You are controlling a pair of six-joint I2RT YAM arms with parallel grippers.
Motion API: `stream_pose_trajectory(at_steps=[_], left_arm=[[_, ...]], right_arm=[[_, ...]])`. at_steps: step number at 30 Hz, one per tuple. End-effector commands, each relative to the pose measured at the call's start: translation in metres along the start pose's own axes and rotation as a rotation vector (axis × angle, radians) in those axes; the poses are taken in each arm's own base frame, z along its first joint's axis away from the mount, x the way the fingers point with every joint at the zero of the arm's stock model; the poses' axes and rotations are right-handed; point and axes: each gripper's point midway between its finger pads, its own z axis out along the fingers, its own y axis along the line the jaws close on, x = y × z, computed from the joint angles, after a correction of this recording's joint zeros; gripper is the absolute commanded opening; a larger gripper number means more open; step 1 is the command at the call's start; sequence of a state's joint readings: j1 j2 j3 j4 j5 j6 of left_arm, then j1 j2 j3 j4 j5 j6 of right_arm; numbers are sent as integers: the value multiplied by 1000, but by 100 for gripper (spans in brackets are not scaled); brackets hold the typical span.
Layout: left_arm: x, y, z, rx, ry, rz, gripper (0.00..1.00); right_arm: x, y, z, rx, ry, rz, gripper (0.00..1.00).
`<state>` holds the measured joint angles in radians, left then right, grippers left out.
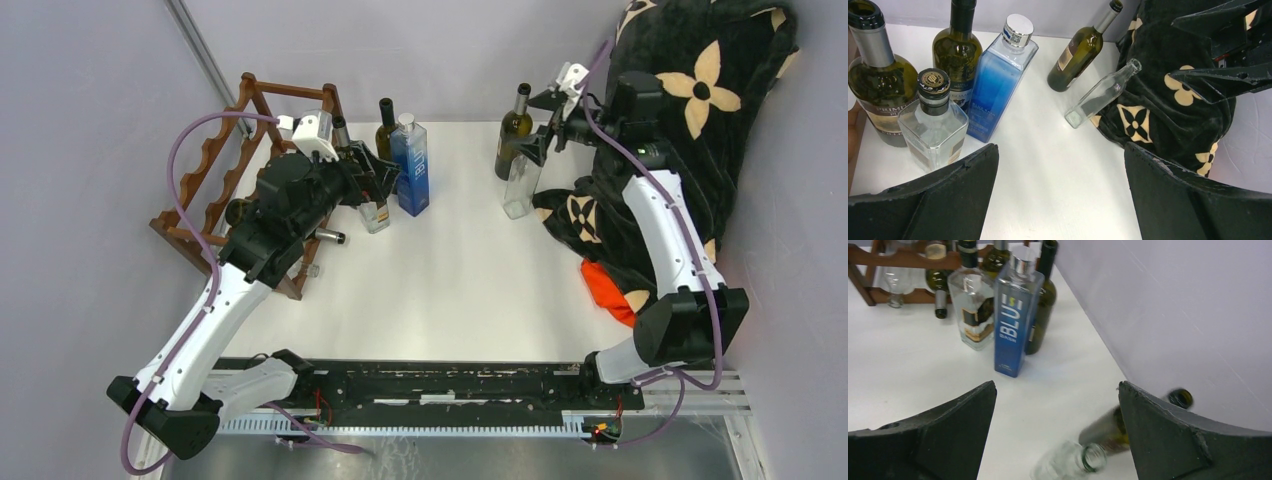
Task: Put the wine bottle on the wine rack
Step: Move the wine bottle to the center of the board.
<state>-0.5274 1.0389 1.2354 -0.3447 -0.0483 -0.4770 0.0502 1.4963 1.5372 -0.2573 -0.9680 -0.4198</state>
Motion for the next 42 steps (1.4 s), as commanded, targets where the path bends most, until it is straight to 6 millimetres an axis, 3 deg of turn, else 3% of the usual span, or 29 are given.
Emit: stream_pose_trajectory(at_steps=[1, 7, 15, 24, 34, 42], left_arm=[[-23, -4, -7, 5, -59, 46, 100], [-21, -1, -10, -6, -60, 42, 100], [-22, 2, -6, -24, -60, 49, 100], [-24, 6, -9, -50, -64, 58, 100], [-27, 11, -17, -71, -84, 62, 100], [-25, 10, -14, -65, -78, 63, 100]], right_arm=[[-25, 26, 30, -81, -25, -72, 98], [-25, 50, 74, -103, 12, -94, 98], [-22, 56, 130, -75, 21, -9, 98], [-16, 78, 187, -91, -13, 140, 98], [13, 59, 207, 87, 65, 222, 98], [27, 65, 220, 44, 76, 207, 98]])
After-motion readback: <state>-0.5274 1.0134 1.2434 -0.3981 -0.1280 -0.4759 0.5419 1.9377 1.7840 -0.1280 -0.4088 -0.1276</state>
